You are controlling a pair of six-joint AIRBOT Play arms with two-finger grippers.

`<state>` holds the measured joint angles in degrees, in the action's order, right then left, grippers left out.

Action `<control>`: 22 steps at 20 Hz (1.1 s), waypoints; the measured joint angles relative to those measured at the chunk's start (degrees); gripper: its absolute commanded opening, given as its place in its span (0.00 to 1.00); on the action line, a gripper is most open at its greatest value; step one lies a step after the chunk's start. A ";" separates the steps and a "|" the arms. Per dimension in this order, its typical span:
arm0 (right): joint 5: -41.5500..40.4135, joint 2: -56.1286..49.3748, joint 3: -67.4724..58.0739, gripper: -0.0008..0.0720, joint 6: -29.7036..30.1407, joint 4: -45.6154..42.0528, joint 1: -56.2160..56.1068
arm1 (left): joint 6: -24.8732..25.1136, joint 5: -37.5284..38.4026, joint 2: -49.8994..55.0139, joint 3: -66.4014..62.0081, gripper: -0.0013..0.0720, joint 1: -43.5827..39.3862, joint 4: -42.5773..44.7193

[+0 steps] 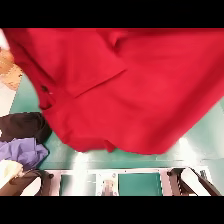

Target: Fold the shirts.

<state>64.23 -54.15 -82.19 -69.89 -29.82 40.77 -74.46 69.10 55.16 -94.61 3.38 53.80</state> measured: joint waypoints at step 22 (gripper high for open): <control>-4.59 -51.98 -6.73 0.03 3.76 -13.03 -14.08 | 10.93 -25.07 41.94 12.98 0.05 -0.09 -10.45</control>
<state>59.64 -106.13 -88.92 -66.13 -42.85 26.70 -63.53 44.03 97.10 -81.62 3.29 43.35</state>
